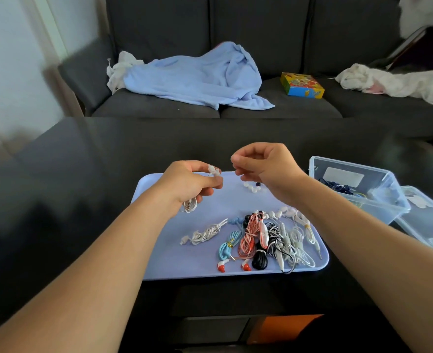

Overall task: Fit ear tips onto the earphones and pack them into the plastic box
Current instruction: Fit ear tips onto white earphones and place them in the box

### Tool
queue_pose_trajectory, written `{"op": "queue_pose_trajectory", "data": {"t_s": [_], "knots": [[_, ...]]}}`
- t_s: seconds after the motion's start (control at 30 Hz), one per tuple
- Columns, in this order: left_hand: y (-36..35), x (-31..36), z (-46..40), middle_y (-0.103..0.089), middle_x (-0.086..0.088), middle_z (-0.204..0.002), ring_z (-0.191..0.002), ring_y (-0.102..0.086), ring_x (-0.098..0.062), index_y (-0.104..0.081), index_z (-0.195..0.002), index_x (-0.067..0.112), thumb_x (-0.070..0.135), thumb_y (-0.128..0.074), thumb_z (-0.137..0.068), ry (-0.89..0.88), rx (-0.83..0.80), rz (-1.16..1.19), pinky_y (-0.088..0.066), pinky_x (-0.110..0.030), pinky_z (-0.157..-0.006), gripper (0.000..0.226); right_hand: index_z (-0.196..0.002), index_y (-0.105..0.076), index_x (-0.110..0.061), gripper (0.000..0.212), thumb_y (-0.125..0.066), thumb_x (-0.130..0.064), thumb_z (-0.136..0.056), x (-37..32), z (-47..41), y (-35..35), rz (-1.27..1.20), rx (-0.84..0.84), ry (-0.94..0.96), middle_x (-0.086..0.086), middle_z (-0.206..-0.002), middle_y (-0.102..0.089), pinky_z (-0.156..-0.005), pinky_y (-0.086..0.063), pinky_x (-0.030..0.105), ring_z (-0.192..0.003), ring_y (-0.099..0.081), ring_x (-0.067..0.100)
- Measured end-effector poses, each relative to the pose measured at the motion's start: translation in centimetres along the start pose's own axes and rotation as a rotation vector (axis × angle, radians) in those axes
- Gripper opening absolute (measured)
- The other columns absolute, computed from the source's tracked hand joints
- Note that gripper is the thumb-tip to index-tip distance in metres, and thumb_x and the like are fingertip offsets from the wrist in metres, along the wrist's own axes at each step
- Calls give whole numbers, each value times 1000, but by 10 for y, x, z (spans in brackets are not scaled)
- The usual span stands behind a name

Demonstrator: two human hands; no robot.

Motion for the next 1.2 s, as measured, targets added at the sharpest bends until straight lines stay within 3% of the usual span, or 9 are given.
{"op": "queue_pose_trajectory", "data": {"t_s": [0.2, 0.33, 0.67, 0.87, 1.0, 1.2], "knots": [[-20, 3, 3, -77, 4, -95, -73, -61, -6, -72, -107, 18, 29, -70, -93, 55, -92, 7, -48, -21, -57, 18, -94, -72, -8, 10, -70, -18, -92, 16, 10, -5, -75, -142, -126, -1, -79, -70, -67, -54, 24, -76, -65, 13], [-30, 8, 5, -77, -1, -99, -68, -58, -6, -72, -108, 16, 23, -66, -96, 37, -139, 44, -47, -19, -54, 16, -99, -71, -4, 14, -68, -16, -93, 23, 13, -3, -134, -166, -176, 2, -78, -70, -66, -57, 23, -71, -64, 13], [-30, 14, 2, -78, 0, -85, -55, -55, -3, -76, -105, 25, 18, -78, -85, -23, -59, 42, -48, -19, -52, 21, -101, -72, -1, 17, -66, -15, -93, 24, 12, 0, -166, -195, -176, 6, -78, -68, -65, -56, 22, -68, -63, 11], [-34, 12, 0, -72, -1, -87, -60, -53, -7, -74, -108, 20, 19, -73, -90, 7, -77, 86, -47, -19, -50, 18, -109, -67, 10, 21, -65, 0, -90, 23, 14, 3, -316, -186, -210, 15, -92, -73, -70, -59, 20, -79, -73, 17], [-36, 12, -1, -71, -3, -94, -67, -54, -9, -73, -111, 13, 19, -66, -95, 7, -91, 106, -46, -18, -49, 18, -104, -70, 6, 17, -65, 4, -88, 21, 15, 4, -362, -186, -222, 16, -96, -74, -73, -60, 22, -86, -75, 21], [-35, 14, 0, -76, -1, -91, -59, -52, -6, -73, -105, 11, 21, -69, -94, -17, -70, 104, -46, -18, -49, 15, -108, -70, 5, 18, -64, -4, -93, 17, 15, 7, -305, -193, -180, 12, -90, -73, -72, -60, 23, -81, -73, 18]]}}
Point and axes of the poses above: each hand's wrist, its own z-axis away from the middle knuckle, its own y-axis out of the back of the hand, x = y × z, the point moved 9 cm from there along -z, towards the middle knuckle
